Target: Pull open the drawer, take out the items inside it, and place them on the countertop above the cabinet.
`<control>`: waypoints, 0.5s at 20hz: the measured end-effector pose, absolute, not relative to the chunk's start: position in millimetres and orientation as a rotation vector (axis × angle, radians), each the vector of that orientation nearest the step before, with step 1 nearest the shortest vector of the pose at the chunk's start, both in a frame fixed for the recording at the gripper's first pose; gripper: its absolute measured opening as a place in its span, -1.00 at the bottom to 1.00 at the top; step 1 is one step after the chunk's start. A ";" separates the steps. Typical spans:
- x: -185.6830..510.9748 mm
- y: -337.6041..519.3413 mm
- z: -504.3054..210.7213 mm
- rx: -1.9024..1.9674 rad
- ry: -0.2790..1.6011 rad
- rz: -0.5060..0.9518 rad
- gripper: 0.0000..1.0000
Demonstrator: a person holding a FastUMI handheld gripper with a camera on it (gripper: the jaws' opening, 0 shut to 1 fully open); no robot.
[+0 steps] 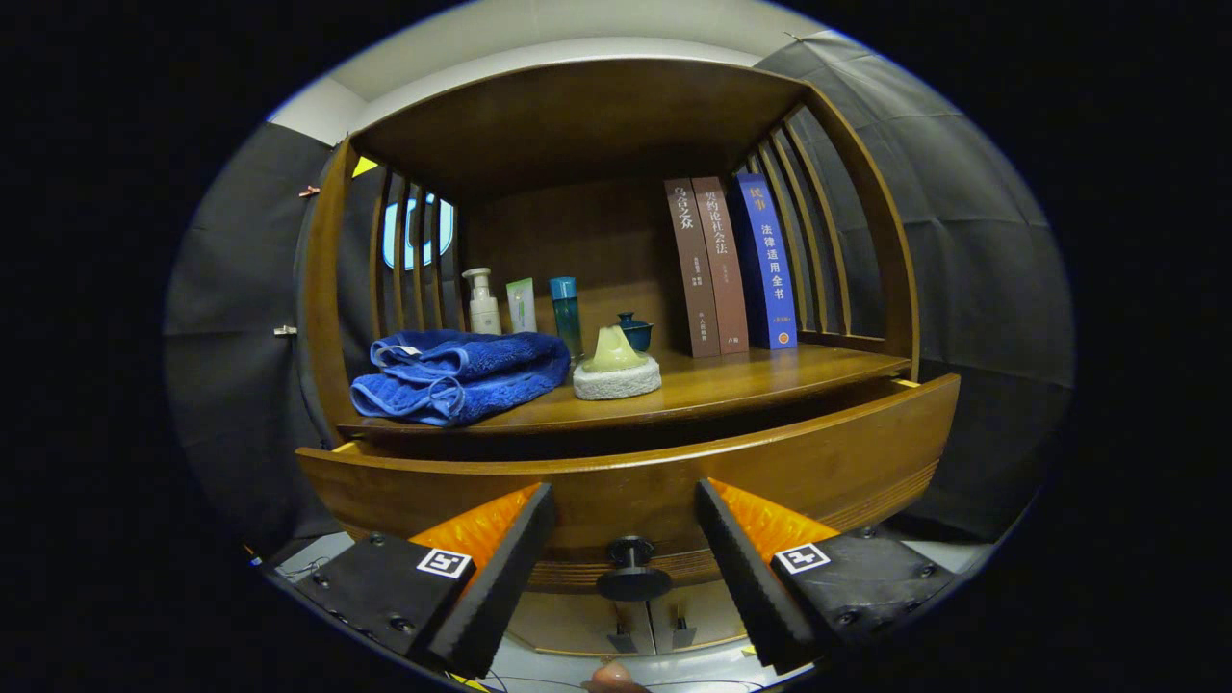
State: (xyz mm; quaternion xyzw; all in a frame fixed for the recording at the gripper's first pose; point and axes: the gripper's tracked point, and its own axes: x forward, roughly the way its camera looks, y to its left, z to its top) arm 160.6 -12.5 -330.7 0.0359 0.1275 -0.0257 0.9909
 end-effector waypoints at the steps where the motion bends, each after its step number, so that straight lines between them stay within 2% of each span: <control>1: 166.2 -12.4 -331.2 0.071 0.255 -0.049 0.97; 10: 198.3 -13.5 -337.0 0.056 0.265 -0.057 0.98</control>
